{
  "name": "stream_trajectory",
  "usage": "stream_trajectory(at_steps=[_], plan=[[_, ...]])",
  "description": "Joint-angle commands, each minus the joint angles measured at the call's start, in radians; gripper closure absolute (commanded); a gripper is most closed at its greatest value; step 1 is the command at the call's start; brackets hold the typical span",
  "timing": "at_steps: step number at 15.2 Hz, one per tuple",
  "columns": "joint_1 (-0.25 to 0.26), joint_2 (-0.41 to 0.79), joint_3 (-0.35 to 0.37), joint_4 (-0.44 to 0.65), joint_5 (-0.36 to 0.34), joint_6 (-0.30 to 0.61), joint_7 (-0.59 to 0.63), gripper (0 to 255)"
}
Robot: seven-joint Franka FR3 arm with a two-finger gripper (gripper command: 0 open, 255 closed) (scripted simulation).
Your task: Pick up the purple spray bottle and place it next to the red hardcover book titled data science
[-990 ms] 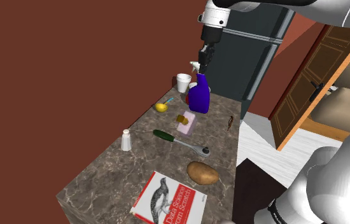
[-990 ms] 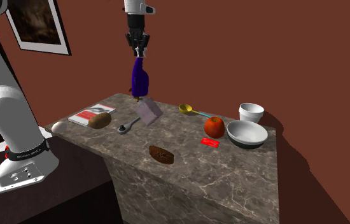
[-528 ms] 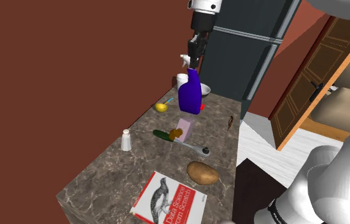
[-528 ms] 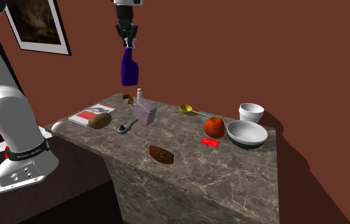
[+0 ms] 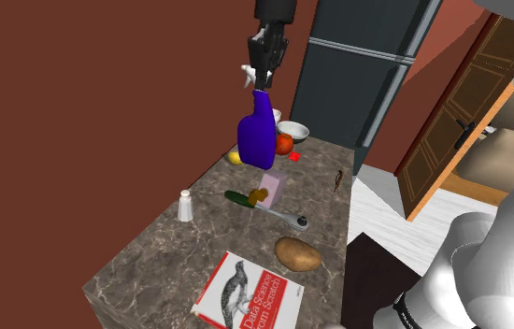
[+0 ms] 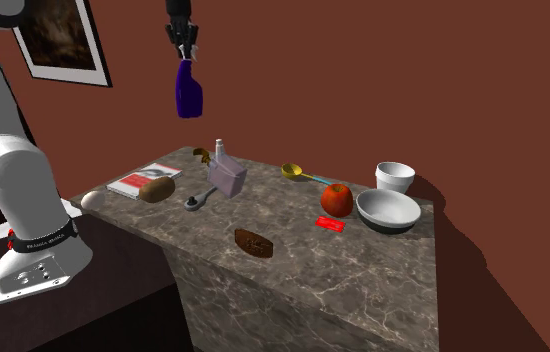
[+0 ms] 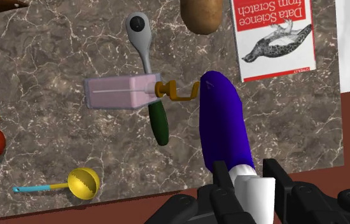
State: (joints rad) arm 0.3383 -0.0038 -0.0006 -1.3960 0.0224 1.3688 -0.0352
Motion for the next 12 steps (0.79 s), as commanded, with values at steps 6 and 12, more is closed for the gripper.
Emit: stream_trajectory(at_steps=[6,12], plan=[[0.087,0.147,0.077,0.291,-0.007,-0.141,0.165,255],[0.122,0.184,0.099,0.331,-0.012,-0.143,0.220,255]])
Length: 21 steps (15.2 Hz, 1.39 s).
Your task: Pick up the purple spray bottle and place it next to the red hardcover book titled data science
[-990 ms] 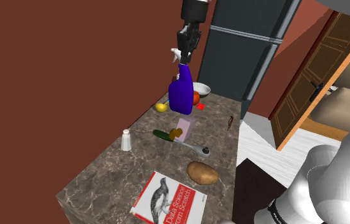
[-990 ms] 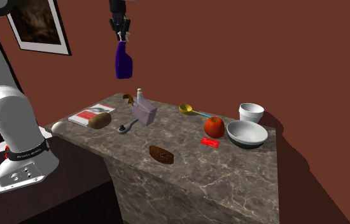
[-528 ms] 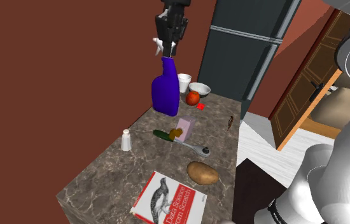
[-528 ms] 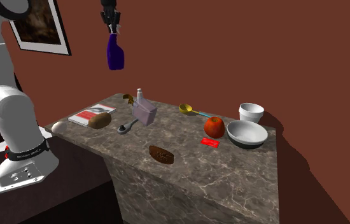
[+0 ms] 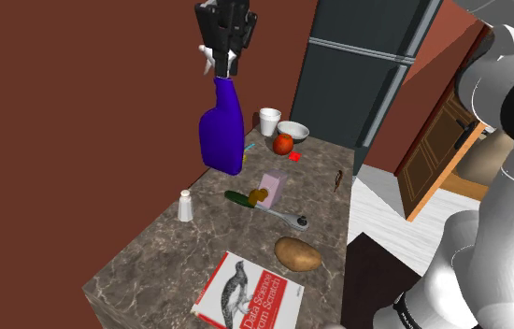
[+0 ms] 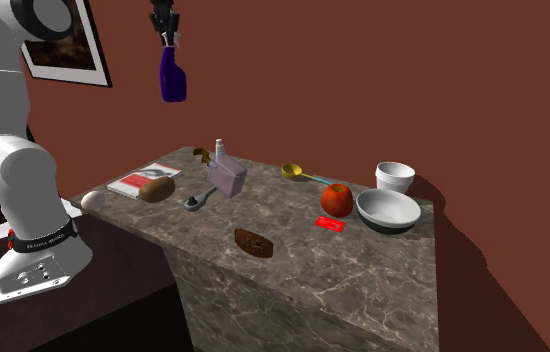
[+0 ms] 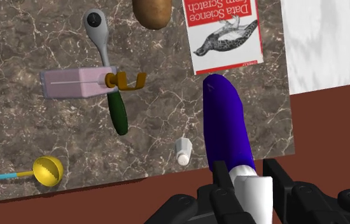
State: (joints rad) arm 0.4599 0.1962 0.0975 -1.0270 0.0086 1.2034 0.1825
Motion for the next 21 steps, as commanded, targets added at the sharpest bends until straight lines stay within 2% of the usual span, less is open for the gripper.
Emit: stream_trajectory(at_steps=[1,10,21], plan=[[-0.001,-0.030,0.000,-0.073,0.003,0.043,0.001,255],[-0.007,-0.120,-0.003,-0.326,0.011,0.207,-0.008,255],[-0.009,-0.176,-0.004,-0.550,0.016,0.375,-0.015,255]])
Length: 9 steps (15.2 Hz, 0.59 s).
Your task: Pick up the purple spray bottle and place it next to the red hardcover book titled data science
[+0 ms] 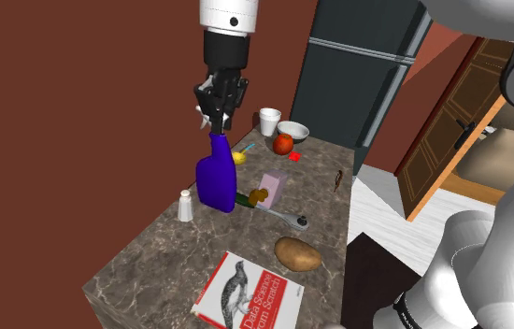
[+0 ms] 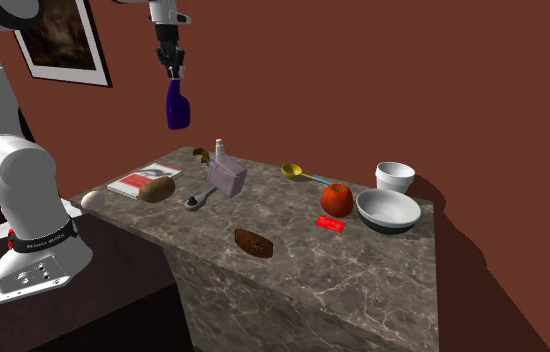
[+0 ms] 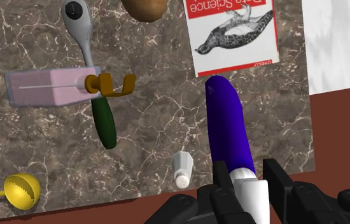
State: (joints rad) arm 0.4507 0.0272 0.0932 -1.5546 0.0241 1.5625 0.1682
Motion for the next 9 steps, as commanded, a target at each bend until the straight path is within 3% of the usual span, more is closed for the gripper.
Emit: stream_trajectory(at_steps=[1,9], plan=[[0.000,-0.010,0.000,-0.040,0.001,0.030,-0.001,255],[-0.001,-0.026,-0.001,-0.168,0.003,0.142,-0.005,255]])
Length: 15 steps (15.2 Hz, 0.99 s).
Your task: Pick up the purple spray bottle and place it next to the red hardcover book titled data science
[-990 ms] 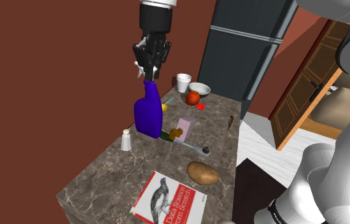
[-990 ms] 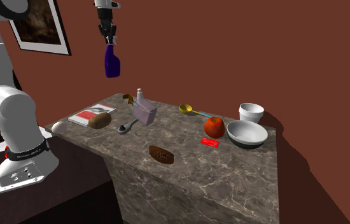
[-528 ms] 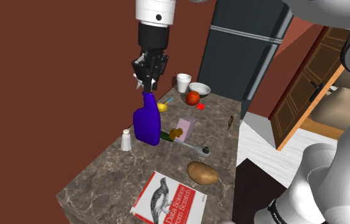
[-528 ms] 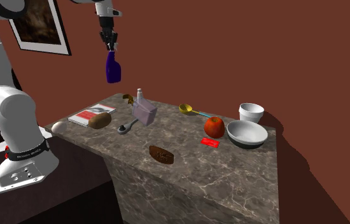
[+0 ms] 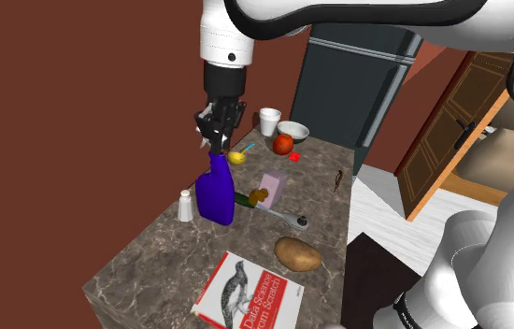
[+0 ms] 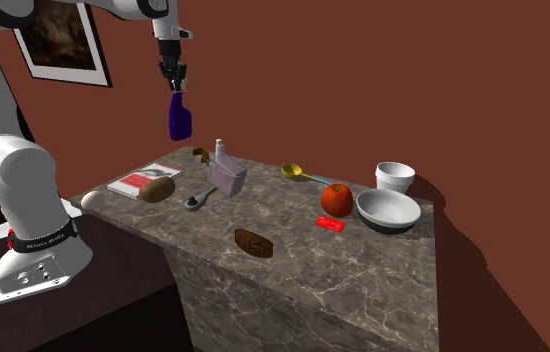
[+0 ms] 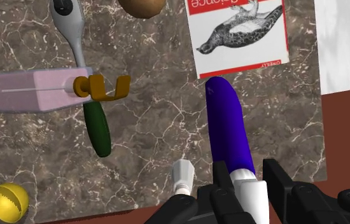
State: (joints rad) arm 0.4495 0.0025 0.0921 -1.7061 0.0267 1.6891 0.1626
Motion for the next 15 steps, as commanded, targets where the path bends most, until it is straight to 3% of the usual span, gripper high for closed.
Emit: stream_trajectory(at_steps=[1,15], plan=[[0.001,-0.003,0.001,-0.031,0.000,0.029,0.000,255],[0.001,0.008,0.001,-0.206,0.000,0.215,-0.003,255]])
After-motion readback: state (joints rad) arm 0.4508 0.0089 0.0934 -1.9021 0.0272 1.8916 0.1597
